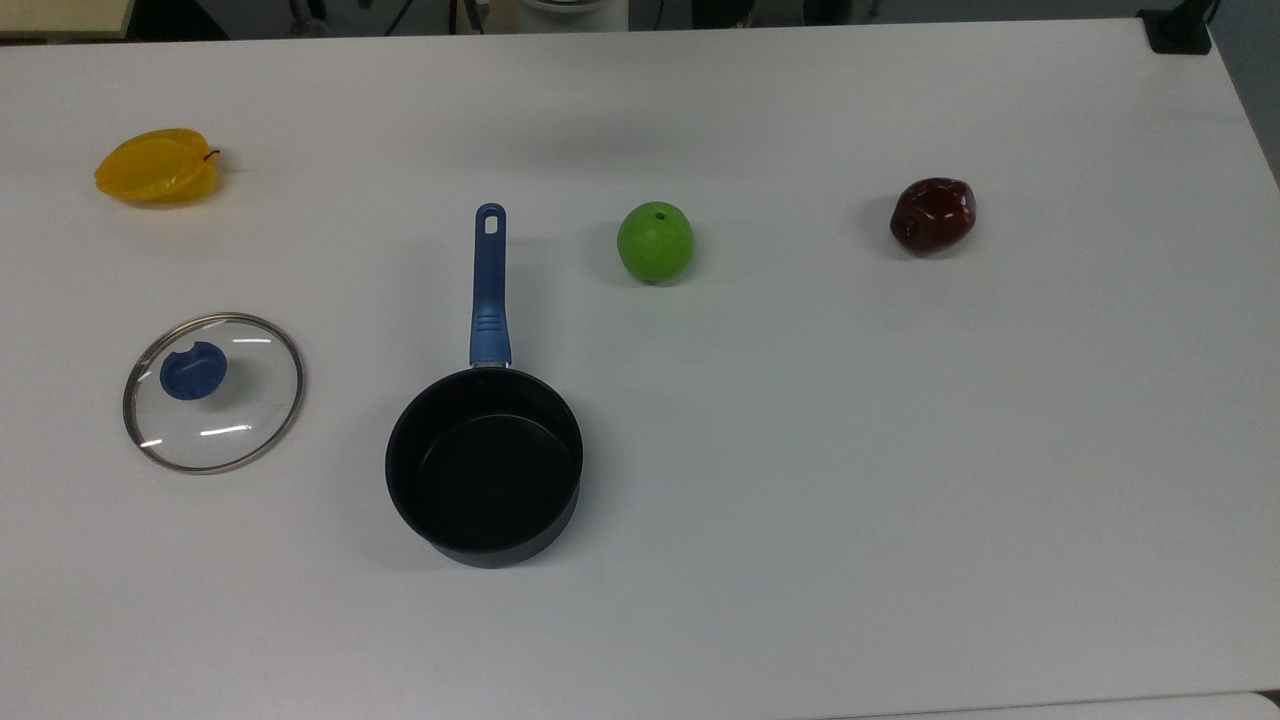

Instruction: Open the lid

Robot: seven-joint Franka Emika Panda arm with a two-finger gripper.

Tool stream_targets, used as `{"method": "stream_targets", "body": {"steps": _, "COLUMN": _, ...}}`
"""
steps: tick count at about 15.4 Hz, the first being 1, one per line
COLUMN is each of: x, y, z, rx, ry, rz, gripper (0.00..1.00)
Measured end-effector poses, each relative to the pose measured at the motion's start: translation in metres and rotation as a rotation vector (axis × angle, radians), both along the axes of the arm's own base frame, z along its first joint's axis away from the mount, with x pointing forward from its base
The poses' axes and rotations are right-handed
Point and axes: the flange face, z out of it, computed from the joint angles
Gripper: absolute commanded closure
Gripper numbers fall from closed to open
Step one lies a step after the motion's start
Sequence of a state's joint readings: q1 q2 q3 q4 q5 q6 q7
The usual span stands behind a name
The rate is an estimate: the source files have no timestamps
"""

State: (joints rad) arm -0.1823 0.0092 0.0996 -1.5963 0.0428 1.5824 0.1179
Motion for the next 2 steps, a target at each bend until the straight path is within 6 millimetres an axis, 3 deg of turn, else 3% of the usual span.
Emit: {"method": "stream_targets", "body": {"steps": 2, "x": -0.0002, "y": -0.0030, "z": 0.0000, "rx": 0.000, "ry": -0.001, "rz": 0.010, "gripper": 0.00}}
